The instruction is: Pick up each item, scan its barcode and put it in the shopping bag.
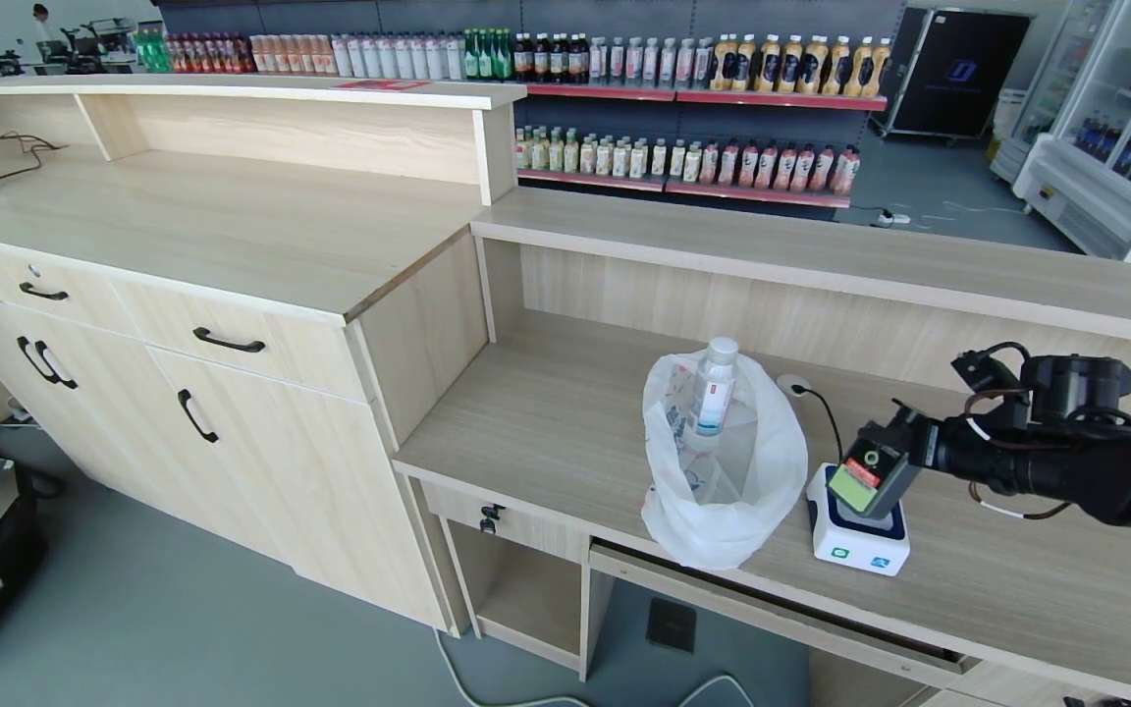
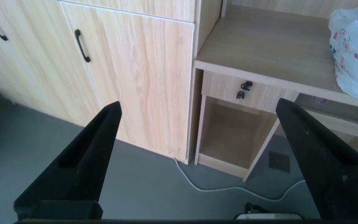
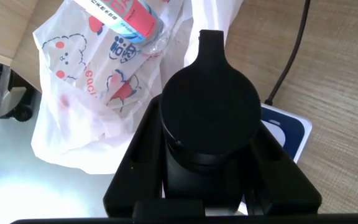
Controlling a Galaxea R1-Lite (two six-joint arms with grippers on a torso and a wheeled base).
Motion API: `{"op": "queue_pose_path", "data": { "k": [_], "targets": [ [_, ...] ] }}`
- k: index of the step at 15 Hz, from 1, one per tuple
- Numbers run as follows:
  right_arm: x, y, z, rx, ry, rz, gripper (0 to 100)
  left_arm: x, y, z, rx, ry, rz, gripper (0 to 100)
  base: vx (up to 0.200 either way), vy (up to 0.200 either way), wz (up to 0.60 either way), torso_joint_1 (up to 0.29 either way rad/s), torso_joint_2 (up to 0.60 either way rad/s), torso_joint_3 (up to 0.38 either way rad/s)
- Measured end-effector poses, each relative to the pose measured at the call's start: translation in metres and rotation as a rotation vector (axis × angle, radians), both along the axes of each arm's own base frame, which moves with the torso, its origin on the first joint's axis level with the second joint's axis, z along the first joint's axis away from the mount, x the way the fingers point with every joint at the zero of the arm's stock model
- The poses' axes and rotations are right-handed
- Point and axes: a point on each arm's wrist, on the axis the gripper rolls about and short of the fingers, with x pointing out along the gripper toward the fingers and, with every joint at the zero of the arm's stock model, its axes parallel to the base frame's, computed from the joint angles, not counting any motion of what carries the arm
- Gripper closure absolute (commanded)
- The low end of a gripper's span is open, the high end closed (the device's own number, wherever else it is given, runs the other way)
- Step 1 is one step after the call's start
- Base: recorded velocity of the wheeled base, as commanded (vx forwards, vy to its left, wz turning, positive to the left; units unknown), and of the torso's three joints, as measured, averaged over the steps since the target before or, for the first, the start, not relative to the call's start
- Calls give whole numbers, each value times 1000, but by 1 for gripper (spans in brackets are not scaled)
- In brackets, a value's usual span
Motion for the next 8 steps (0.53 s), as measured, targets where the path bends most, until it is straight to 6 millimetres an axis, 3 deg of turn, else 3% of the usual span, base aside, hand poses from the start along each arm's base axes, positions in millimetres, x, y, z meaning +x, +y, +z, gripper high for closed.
{"op": "queue_pose_path", "data": {
  "k": [8],
  "targets": [
    [17, 11, -6, -4, -10, 35, 100, 0, 0, 0, 0, 0, 0, 0, 0, 0, 0, 0, 0, 0]
  ]
}}
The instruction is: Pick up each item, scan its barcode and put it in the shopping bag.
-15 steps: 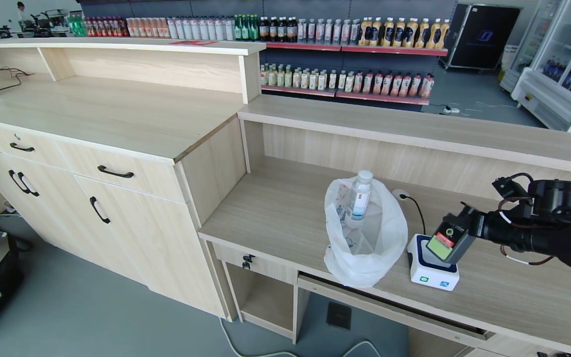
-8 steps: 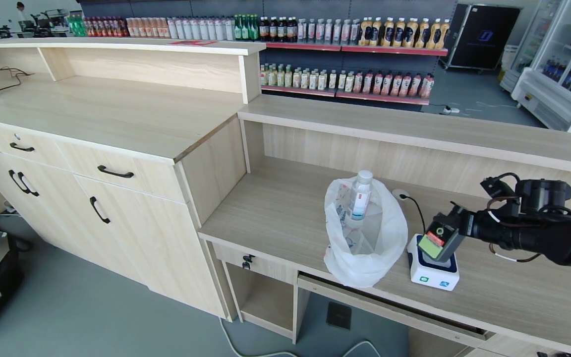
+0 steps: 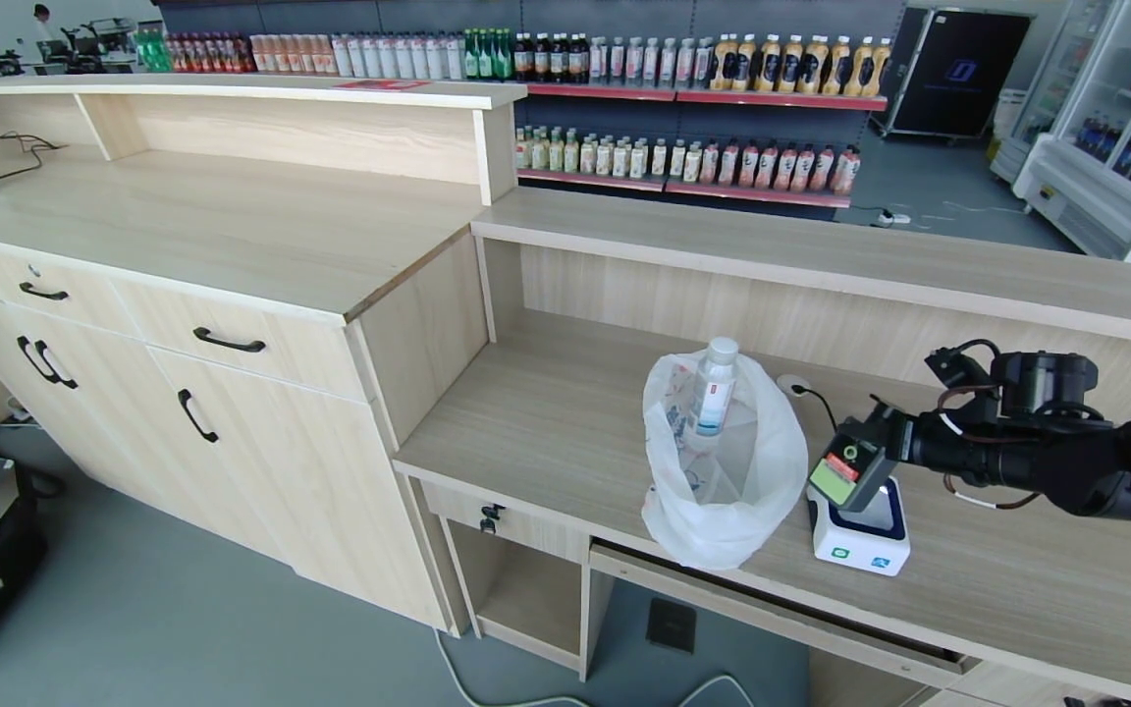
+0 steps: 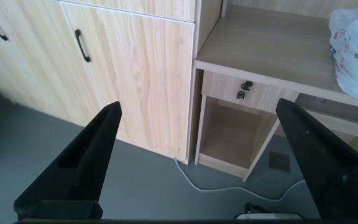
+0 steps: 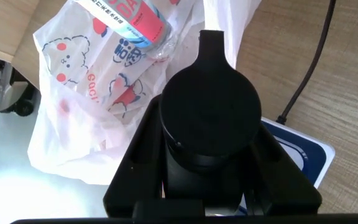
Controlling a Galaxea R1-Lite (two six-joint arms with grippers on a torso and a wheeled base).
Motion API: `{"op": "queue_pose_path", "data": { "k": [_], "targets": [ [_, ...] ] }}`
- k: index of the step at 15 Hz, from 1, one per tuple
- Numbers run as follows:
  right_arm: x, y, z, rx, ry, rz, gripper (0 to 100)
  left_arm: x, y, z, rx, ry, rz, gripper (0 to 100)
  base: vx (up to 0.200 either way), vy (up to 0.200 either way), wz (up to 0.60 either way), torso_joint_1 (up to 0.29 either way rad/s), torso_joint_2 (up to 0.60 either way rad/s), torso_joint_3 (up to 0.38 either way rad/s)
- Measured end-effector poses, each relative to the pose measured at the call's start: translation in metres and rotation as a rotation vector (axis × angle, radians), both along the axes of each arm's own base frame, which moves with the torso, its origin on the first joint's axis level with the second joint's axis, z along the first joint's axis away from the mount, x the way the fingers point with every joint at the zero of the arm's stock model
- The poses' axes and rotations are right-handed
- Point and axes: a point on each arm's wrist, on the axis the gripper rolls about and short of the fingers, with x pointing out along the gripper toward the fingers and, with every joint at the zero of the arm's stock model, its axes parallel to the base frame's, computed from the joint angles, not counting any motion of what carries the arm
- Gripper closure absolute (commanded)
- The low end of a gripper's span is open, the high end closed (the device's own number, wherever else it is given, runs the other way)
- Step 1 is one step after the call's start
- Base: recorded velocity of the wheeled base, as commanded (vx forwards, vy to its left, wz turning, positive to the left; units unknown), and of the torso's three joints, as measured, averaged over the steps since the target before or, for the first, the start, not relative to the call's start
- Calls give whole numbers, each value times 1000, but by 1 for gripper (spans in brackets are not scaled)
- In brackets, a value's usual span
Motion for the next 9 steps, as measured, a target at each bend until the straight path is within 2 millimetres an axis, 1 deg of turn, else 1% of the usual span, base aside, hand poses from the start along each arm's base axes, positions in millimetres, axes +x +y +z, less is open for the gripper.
{"op": "queue_pose_path", "data": {
  "k": [6, 9],
  "targets": [
    [2, 3, -2, -7, 1, 8, 100, 0, 0, 0, 0, 0, 0, 0, 0, 0, 0, 0, 0, 0],
    [1, 3, 0, -22, -15, 14, 100, 0, 0, 0, 0, 0, 0, 0, 0, 0, 0, 0, 0, 0]
  ]
}}
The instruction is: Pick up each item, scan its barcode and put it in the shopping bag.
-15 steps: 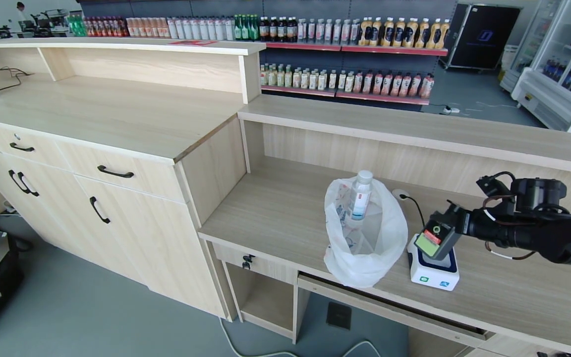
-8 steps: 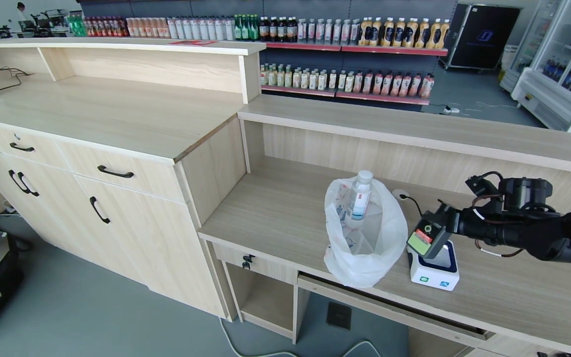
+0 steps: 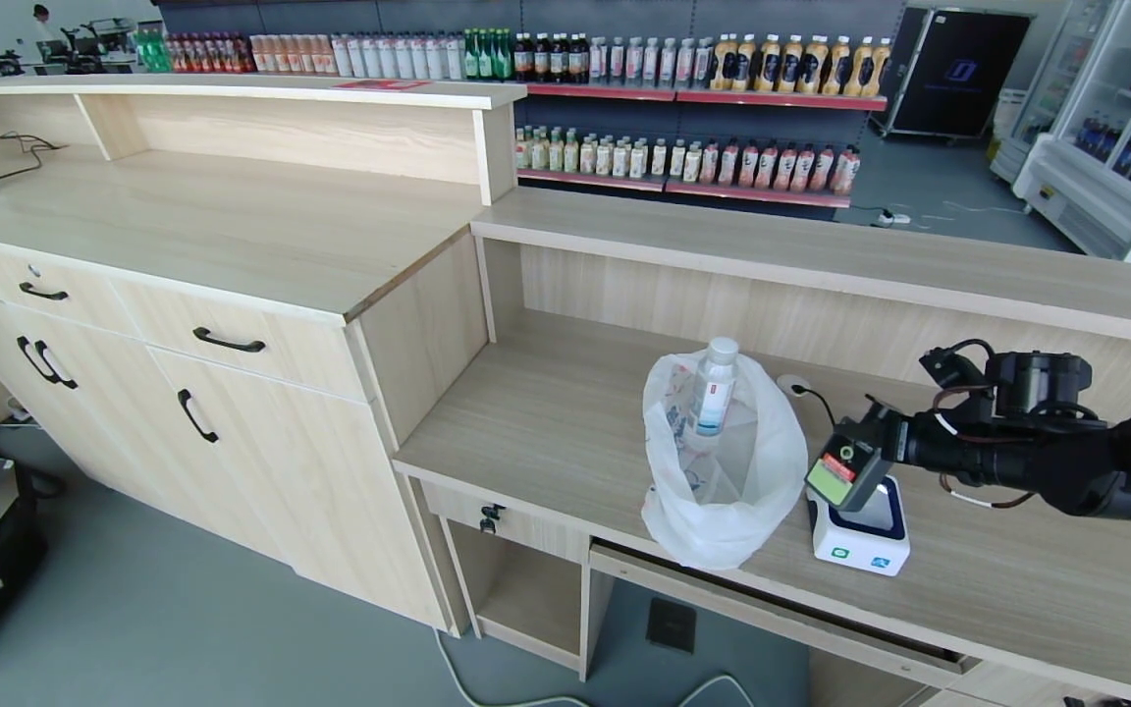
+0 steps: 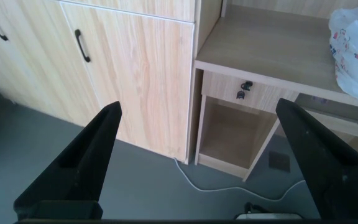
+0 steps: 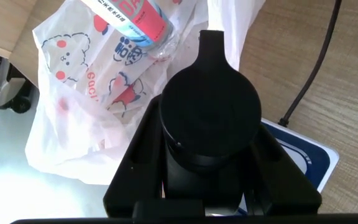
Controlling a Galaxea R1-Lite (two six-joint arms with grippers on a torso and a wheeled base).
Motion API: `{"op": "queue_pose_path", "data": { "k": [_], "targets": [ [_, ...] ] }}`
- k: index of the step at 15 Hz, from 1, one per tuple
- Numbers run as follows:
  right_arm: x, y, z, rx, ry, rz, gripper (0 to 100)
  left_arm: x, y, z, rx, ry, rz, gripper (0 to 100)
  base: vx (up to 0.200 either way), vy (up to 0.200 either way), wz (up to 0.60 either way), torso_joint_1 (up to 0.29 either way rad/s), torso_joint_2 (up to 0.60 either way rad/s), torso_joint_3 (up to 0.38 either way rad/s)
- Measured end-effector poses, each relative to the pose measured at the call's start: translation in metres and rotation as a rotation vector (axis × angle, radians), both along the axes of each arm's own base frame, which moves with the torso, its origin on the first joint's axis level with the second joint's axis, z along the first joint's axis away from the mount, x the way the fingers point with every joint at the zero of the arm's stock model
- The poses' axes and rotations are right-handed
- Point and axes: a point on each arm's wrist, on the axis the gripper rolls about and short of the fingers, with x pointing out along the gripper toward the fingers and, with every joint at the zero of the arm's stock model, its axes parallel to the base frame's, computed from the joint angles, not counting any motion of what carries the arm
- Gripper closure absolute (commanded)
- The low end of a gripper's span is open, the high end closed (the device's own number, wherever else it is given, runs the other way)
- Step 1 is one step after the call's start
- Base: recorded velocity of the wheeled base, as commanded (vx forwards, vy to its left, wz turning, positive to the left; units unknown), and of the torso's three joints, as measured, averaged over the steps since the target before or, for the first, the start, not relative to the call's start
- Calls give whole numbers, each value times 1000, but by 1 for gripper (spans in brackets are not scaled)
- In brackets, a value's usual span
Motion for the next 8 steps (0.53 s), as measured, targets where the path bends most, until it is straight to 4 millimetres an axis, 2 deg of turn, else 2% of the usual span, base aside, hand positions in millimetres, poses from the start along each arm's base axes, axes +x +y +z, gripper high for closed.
{"op": "queue_pose_path", "data": {
  "k": [3, 8],
  "targets": [
    [-4, 4, 10, -141, -101, 71, 100, 0, 0, 0, 0, 0, 0, 0, 0, 0, 0, 0, 0, 0],
    [-15, 8, 14, -472, -275, 230, 100, 0, 0, 0, 0, 0, 0, 0, 0, 0, 0, 0, 0, 0]
  ]
}}
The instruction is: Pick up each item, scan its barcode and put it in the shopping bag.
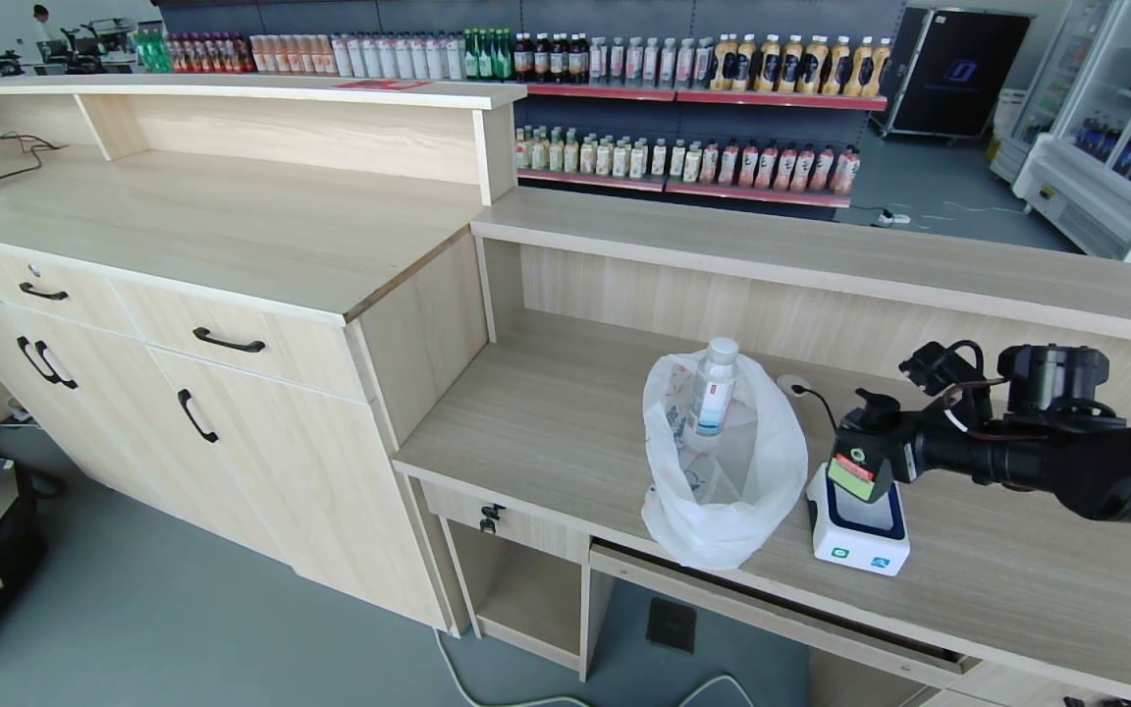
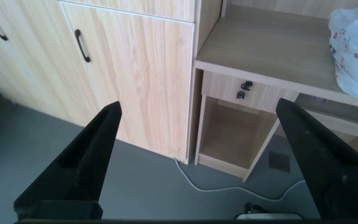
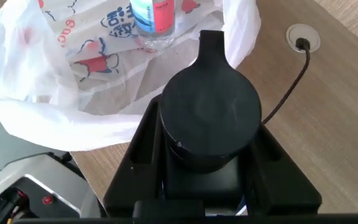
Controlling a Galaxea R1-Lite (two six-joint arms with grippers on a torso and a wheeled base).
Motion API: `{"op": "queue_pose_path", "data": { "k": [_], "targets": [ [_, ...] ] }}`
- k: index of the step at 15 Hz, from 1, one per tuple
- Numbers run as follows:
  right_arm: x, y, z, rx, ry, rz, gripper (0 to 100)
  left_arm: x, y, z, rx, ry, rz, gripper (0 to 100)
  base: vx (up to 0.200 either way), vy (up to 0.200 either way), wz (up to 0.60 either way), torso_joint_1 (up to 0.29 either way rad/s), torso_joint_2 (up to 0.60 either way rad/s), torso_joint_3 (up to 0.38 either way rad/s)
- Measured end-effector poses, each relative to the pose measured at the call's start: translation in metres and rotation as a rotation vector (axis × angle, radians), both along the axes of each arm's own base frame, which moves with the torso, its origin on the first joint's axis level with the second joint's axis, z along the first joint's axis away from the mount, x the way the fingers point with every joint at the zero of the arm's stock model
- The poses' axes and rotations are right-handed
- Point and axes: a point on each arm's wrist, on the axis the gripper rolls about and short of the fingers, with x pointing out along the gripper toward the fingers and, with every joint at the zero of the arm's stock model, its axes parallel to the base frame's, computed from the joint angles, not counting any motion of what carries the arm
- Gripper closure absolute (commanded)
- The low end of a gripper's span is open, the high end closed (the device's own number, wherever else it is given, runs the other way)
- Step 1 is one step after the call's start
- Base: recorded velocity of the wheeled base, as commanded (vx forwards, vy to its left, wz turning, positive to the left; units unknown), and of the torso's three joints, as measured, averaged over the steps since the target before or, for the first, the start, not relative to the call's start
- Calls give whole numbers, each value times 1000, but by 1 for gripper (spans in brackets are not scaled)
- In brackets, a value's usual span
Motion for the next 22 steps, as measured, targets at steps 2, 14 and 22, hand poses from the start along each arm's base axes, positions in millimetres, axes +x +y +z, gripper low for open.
{"op": "queue_pose_path", "data": {
  "k": [2, 14, 22],
  "targets": [
    [-4, -1, 3, -96, -72, 37, 100, 0, 0, 0, 0, 0, 0, 0, 0, 0, 0, 0, 0, 0],
    [-32, -19, 1, -282, -265, 27, 100, 0, 0, 0, 0, 0, -2, 0, 0, 0, 200, 2, 1, 1],
    [-22, -6, -9, -271, -256, 74, 100, 0, 0, 0, 0, 0, -1, 0, 0, 0, 300, 2, 1, 1]
  ]
}}
